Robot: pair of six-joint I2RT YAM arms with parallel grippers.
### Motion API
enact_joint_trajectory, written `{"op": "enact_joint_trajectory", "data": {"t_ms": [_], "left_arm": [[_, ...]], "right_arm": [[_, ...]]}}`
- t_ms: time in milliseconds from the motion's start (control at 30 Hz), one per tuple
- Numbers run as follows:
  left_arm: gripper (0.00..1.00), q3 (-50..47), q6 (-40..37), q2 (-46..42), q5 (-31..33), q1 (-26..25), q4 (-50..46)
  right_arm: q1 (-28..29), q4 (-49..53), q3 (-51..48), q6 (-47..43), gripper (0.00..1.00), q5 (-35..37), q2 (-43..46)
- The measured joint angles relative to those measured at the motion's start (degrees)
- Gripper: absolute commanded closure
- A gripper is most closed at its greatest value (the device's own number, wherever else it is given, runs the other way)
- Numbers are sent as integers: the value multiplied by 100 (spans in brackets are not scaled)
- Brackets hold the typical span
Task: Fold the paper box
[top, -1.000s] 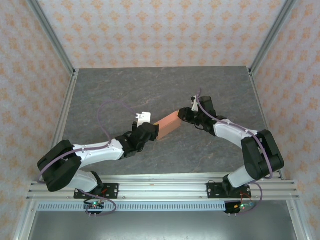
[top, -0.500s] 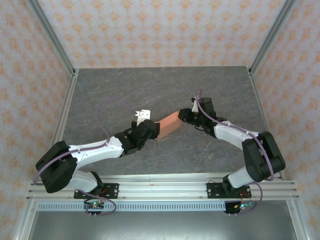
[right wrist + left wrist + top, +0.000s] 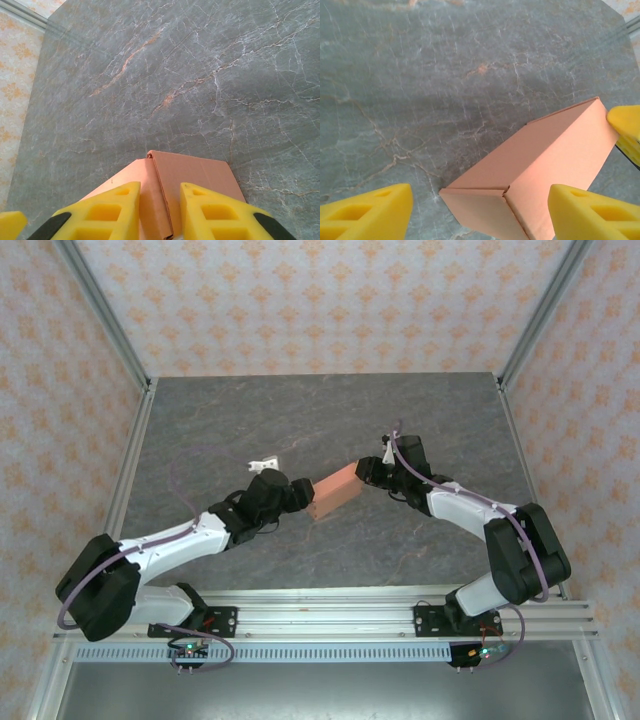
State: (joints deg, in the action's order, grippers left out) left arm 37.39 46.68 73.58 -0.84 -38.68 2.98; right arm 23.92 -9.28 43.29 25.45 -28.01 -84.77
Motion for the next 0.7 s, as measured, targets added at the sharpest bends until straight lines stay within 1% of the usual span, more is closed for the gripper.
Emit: {"op": "enact_joint_trajectory", "data": {"t_ms": [167, 267, 467, 700], "left_arm": [[39, -127, 334, 120, -660, 70, 365], [44, -208, 479, 164, -890, 70, 546], [54, -337, 605, 214, -1067, 87, 710], [65, -452, 723, 289, -1121, 96, 1108]], "right_arm": [[20, 61, 35, 0, 76, 46, 0], [31, 81, 44, 0, 76, 66, 0], [44, 92, 44, -2, 76, 94, 11], [46, 133, 44, 0, 76, 125, 31]]}}
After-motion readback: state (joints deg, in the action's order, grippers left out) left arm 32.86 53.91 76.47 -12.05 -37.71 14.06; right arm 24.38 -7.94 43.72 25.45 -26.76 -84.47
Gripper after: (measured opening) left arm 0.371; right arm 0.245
